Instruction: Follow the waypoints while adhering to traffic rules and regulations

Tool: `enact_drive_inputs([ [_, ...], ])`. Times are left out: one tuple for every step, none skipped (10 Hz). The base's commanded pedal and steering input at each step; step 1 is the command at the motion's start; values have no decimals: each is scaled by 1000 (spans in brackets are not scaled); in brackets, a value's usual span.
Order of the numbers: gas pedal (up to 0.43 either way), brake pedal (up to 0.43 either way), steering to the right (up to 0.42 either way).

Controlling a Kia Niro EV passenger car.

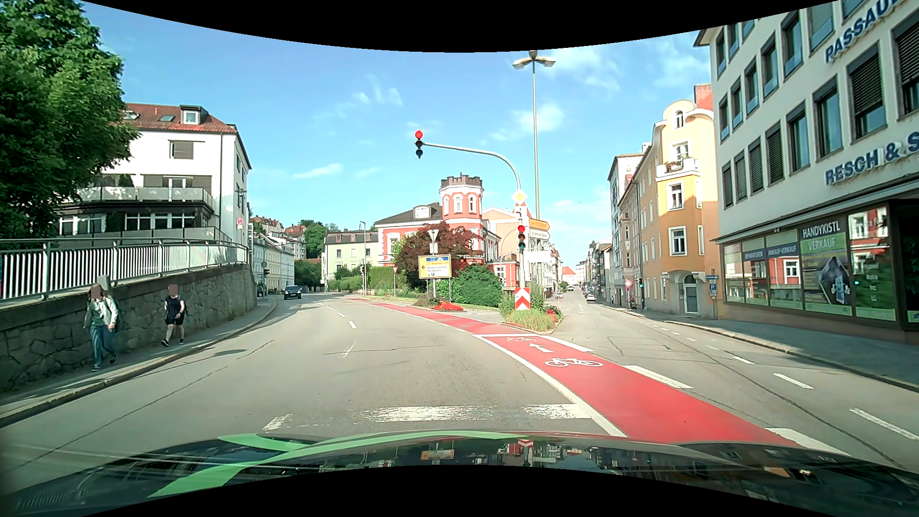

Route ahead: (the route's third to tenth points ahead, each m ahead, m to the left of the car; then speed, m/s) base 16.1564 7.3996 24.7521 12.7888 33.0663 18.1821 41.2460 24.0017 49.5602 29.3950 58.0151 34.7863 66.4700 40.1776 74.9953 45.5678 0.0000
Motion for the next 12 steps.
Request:
enact_drive_inputs([
  [0, 445, -120],
  [0, 445, -120],
  [0, 445, -119],
  [0, 439, -119],
  [0, 445, -120],
  [0, 445, -121],
  [0, 445, -123],
  [0, 445, -123],
  [0, 445, -122],
  [0, 445, -123],
  [0, 445, -123],
  [0, 445, -123],
])
